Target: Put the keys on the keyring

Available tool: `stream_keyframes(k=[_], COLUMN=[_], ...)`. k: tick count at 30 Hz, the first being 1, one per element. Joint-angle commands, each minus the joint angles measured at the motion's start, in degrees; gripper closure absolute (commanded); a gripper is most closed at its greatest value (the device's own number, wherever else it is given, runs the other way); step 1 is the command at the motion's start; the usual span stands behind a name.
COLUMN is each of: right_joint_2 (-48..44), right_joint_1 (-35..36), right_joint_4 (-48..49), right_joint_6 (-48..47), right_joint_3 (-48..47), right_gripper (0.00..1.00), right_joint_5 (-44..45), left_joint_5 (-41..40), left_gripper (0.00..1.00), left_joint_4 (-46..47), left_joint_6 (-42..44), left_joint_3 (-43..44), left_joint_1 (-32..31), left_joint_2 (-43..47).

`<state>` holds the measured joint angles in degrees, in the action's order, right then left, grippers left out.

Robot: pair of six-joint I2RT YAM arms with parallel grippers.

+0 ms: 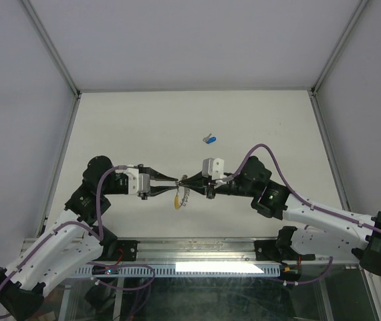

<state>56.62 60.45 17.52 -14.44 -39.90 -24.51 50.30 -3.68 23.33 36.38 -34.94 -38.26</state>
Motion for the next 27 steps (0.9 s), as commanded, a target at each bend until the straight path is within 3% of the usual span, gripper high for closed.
stream_keyframes(k=[1, 8, 14, 20, 27], right_joint_2=[-1.33, -0.82, -1.42, -2.27, -0.26], right_joint_1=[-0.06, -0.04, -0.06, -0.06, -0.06], right_joint_4=[4.02, 3.58, 1.24, -9.08, -20.72], right_joint_6=[0.13, 0.13, -4.85, -8.23, -10.50], right_joint_3=[-1.39, -1.41, -1.81, -4.45, -8.61], right_gripper=[1.00, 1.00, 0.98, 0.75, 0.70], right_joint_5=[-0.48, -0.48, -5.09, -3.19, 3.94], left_joint_5=[2.02, 2.70, 0.84, -4.97, -9.74], left_gripper=[0.80, 1.00, 1.00, 1.00, 1.00], left_joint_4=[1.88, 1.50, -3.39, -13.98, -24.82], left_joint_6=[0.25, 1.12, 4.24, 11.72, 19.98], left_joint_3=[-0.06, 0.72, 2.59, 6.42, 11.89], left_joint_1=[-0.46, -0.47, -0.48, -0.48, -0.47], left_joint_2=[-0.74, -2.02, -2.61, -3.42, -6.38])
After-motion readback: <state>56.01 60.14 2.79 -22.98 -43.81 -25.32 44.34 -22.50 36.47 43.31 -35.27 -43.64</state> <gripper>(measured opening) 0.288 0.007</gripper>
